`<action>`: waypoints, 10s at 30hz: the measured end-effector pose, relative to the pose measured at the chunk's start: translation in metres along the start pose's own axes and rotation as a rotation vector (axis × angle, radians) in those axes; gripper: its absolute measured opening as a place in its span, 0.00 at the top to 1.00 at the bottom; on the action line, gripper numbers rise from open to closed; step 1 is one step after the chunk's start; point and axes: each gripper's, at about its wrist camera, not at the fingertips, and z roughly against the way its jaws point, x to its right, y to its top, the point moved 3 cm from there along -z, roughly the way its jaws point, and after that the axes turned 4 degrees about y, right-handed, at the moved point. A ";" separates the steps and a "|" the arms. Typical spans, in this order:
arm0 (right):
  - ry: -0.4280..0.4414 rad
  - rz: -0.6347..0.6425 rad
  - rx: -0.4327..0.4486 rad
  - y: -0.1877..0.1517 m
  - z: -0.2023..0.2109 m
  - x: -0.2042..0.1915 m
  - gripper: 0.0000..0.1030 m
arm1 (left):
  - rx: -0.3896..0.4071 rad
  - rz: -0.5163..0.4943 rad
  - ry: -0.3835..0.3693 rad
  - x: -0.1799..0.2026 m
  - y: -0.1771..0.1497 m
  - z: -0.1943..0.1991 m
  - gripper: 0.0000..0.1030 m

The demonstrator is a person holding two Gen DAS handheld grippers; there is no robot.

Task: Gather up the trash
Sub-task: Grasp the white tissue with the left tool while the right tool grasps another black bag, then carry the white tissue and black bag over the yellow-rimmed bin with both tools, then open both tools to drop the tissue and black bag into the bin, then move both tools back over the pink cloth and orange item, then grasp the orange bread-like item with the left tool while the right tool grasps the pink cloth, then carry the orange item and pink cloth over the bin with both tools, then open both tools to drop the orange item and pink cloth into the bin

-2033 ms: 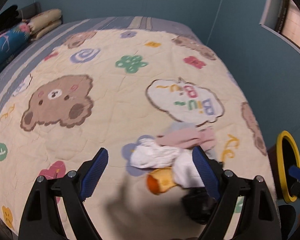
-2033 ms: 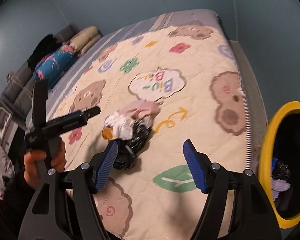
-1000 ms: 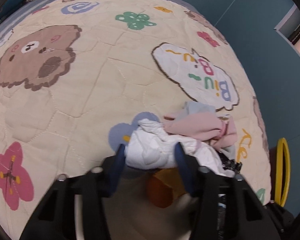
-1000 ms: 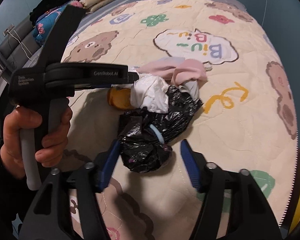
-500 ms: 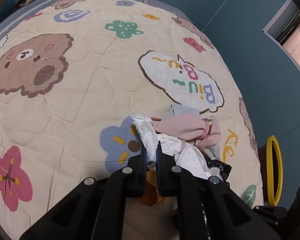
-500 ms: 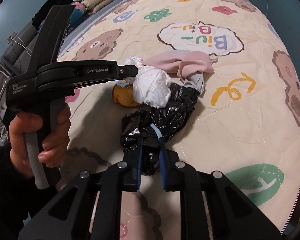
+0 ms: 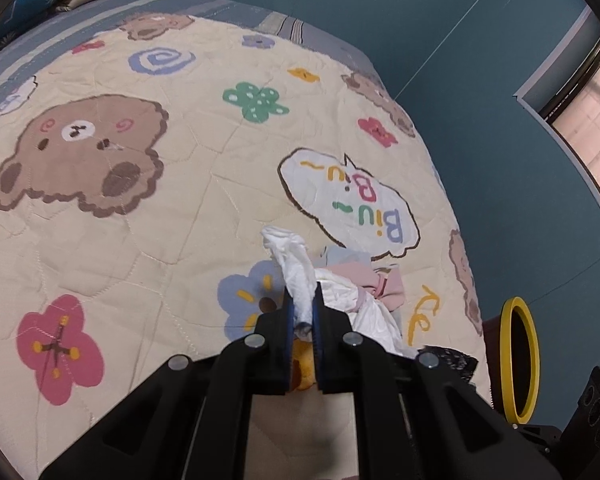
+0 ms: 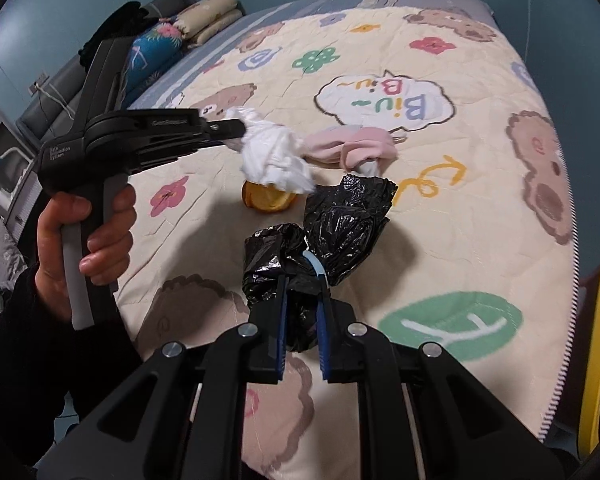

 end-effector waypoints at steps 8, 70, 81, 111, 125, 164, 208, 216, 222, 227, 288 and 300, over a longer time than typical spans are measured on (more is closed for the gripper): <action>0.008 -0.045 0.073 -0.006 0.039 0.013 0.88 | 0.049 -0.013 0.010 0.004 0.000 0.030 0.93; -0.132 -0.280 0.484 -0.037 0.239 0.143 0.88 | 0.164 -0.401 -0.143 0.248 -0.050 0.098 0.93; -0.224 -0.379 0.528 -0.053 0.265 0.200 0.88 | 0.087 -0.485 -0.211 0.320 -0.062 0.046 0.93; -0.248 -0.628 0.448 -0.087 0.223 0.308 0.73 | -0.122 -0.548 -0.233 0.369 -0.122 -0.057 0.62; -0.230 -0.652 0.418 -0.085 0.217 0.294 0.40 | -0.041 -0.504 -0.169 0.316 -0.107 -0.020 0.32; -0.043 -0.203 0.104 0.087 0.007 0.096 0.27 | -0.027 -0.172 0.229 0.017 -0.039 -0.031 0.31; 0.077 -0.250 0.030 0.135 -0.088 0.079 0.81 | -0.001 -0.253 0.210 0.037 -0.055 -0.022 0.94; 0.072 -0.258 0.083 0.117 -0.030 0.088 0.81 | 0.107 -0.249 0.152 0.056 -0.064 0.049 0.94; 0.065 -0.272 0.152 0.093 0.024 0.093 0.81 | 0.242 -0.275 0.106 0.080 -0.069 0.107 0.94; 0.068 -0.288 0.213 0.075 0.065 0.101 0.81 | 0.317 -0.310 0.063 0.104 -0.072 0.141 0.94; -0.386 -0.548 0.590 -0.054 0.277 0.303 0.80 | 0.094 -0.687 -0.177 0.404 -0.125 -0.018 0.94; -0.351 -0.634 0.481 -0.067 0.227 0.341 0.80 | -0.055 -0.685 -0.165 0.402 -0.139 -0.085 0.94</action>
